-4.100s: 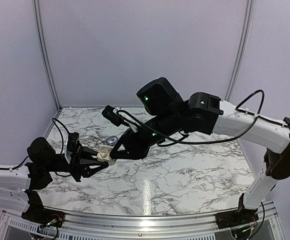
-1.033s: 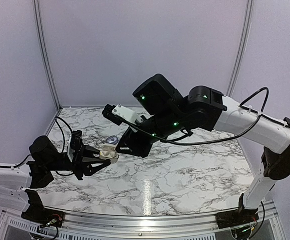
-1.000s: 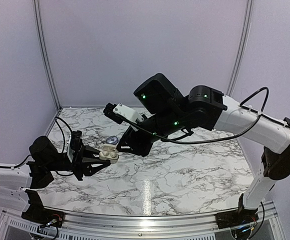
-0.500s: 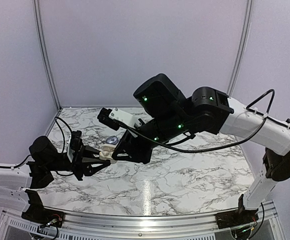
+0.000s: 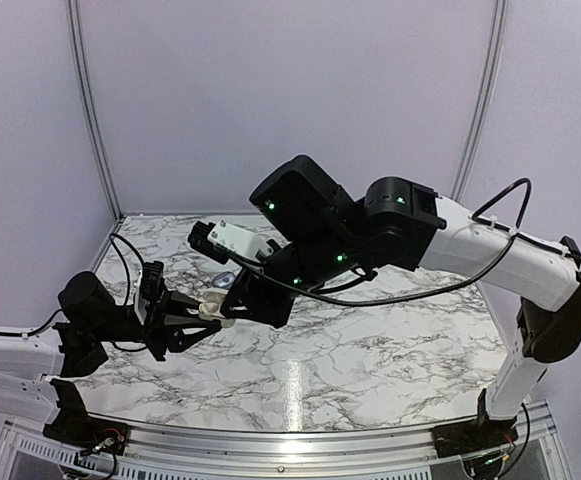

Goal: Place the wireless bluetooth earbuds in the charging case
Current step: Adjust the right earbud in the right side groove of the charging case, then close the charging case with the earbuds.

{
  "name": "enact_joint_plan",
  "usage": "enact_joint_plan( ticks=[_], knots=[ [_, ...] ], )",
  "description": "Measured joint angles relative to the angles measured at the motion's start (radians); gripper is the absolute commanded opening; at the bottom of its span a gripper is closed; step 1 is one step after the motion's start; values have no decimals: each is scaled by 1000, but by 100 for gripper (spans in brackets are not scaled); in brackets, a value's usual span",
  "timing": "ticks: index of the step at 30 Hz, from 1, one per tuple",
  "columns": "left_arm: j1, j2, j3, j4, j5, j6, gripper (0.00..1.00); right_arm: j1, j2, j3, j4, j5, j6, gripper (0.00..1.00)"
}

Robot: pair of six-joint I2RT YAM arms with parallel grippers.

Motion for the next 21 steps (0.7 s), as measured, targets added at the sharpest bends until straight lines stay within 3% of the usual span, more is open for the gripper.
enact_joint_plan(
  ticks=[6,12,21],
  knots=[
    [0,-3,0,-5,-5,0,0,0,3,0,-8,34,16,10],
    [0,-10,0,-9,-13,0,0,2,2,-6,-9,32,16,29],
    [0,-12,0,-7,-14,0,0,2,-25,-37,14,-23,10,30]
  ],
)
